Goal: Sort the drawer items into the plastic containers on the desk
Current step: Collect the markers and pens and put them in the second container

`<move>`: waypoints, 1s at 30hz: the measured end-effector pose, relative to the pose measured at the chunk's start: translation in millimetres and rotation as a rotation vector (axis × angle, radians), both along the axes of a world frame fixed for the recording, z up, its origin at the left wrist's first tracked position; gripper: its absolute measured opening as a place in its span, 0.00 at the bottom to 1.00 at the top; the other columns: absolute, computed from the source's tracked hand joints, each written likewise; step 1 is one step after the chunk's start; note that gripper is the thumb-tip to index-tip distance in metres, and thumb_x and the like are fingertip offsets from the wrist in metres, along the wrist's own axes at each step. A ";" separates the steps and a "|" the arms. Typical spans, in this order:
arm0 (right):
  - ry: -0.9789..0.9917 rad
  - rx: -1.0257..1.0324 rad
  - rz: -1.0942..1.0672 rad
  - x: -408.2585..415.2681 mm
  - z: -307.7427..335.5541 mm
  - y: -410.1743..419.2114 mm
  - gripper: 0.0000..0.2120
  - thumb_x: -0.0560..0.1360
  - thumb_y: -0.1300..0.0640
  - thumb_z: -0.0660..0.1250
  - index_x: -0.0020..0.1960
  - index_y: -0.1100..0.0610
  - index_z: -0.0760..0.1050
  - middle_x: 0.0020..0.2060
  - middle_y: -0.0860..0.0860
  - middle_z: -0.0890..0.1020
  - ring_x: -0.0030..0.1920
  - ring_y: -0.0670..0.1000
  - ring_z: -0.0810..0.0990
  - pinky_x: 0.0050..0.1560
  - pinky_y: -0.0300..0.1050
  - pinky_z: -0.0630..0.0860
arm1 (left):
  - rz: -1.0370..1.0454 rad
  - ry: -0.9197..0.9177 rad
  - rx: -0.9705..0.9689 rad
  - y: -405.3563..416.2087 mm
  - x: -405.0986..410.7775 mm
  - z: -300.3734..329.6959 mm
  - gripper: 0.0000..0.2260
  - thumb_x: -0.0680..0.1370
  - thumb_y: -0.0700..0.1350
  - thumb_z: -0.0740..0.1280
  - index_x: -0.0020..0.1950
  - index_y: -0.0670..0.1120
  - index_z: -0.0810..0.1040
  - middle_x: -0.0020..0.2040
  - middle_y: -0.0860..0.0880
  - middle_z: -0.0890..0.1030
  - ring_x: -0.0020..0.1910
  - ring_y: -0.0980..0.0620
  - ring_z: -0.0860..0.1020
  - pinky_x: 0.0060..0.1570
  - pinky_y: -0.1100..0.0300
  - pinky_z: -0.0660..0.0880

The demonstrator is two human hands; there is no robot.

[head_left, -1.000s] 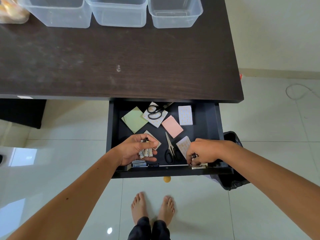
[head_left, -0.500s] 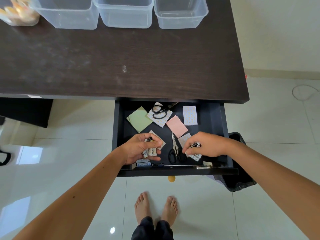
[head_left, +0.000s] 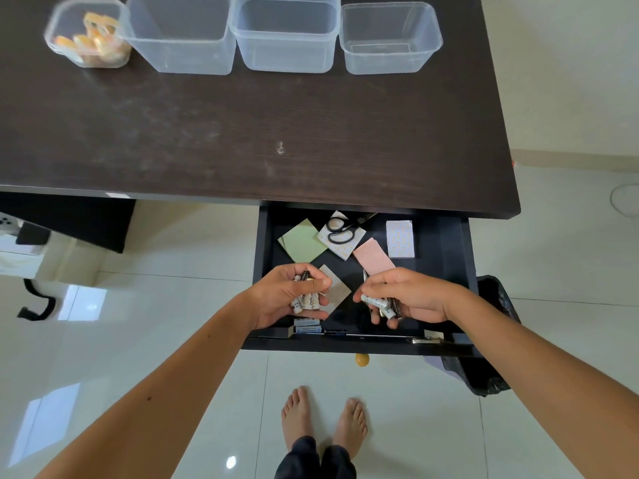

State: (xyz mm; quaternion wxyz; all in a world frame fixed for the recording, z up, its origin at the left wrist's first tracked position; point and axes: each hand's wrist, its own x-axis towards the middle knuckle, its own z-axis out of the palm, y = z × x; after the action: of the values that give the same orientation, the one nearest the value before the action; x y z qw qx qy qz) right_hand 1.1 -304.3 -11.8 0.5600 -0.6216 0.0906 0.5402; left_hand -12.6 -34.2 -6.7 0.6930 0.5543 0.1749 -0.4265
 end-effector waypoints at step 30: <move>-0.678 -0.331 0.685 -6.7 -37.2 94.0 0.09 0.72 0.49 0.80 0.52 0.45 0.87 0.57 0.48 0.81 0.57 0.51 0.80 0.57 0.48 0.78 | 0.046 -0.050 -0.184 38.2 -2.7 14.0 0.02 0.80 0.41 0.71 0.50 0.43 0.81 0.48 0.43 0.82 0.49 0.45 0.84 0.57 0.41 0.83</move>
State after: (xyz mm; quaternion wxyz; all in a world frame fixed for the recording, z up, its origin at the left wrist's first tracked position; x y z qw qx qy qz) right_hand -5.6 -210.3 -49.1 0.2427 -0.8365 -0.2207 0.4390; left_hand -15.3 4.0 7.3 0.7546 0.4948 0.1303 -0.4109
